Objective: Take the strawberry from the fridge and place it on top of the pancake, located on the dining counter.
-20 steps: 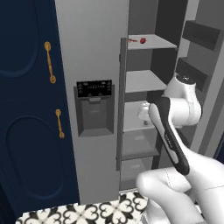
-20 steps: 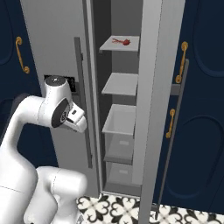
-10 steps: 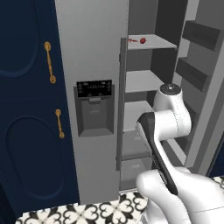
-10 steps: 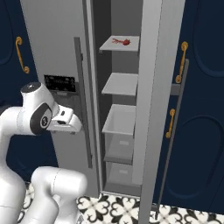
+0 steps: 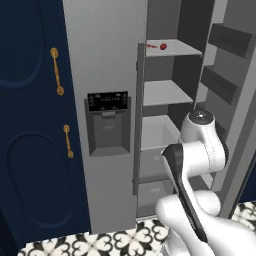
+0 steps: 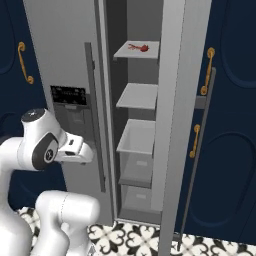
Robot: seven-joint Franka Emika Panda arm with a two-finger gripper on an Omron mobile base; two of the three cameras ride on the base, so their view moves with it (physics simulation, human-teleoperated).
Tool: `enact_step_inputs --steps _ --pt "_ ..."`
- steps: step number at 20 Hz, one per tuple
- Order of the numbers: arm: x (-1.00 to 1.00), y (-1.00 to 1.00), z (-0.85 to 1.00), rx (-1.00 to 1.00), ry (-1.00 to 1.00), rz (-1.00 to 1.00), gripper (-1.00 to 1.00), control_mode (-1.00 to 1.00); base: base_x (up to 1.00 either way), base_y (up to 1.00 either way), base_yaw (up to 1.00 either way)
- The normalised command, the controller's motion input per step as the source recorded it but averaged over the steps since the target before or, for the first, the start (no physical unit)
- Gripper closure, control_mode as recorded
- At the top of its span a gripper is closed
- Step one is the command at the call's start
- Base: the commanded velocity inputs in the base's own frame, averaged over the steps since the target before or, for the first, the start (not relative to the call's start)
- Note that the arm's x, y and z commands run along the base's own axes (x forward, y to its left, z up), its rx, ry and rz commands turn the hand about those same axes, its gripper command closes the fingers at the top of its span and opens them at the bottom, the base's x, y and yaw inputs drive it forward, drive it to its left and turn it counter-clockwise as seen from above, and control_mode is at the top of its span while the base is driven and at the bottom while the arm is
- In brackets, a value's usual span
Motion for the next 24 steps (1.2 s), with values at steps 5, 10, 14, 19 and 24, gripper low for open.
enact_step_inputs --steps 5,10,14,19,24 --pt "-0.07 -0.20 0.00 0.12 -0.01 0.00 -1.00 -1.00 0.00 0.00 0.00" --pt "0.00 -0.27 -0.13 0.16 0.00 -0.01 -1.00 -1.00 0.00 0.00 0.00" --pt "0.00 -0.03 -0.07 0.04 -0.06 0.00 -1.00 -1.00 0.00 0.00 0.00" --pt "0.00 0.16 -0.17 -0.16 0.00 0.00 -1.00 -1.00 0.00 0.00 0.00" --pt "0.00 0.00 -0.05 -0.02 0.00 0.00 -1.00 -1.00 0.00 0.00 0.00"
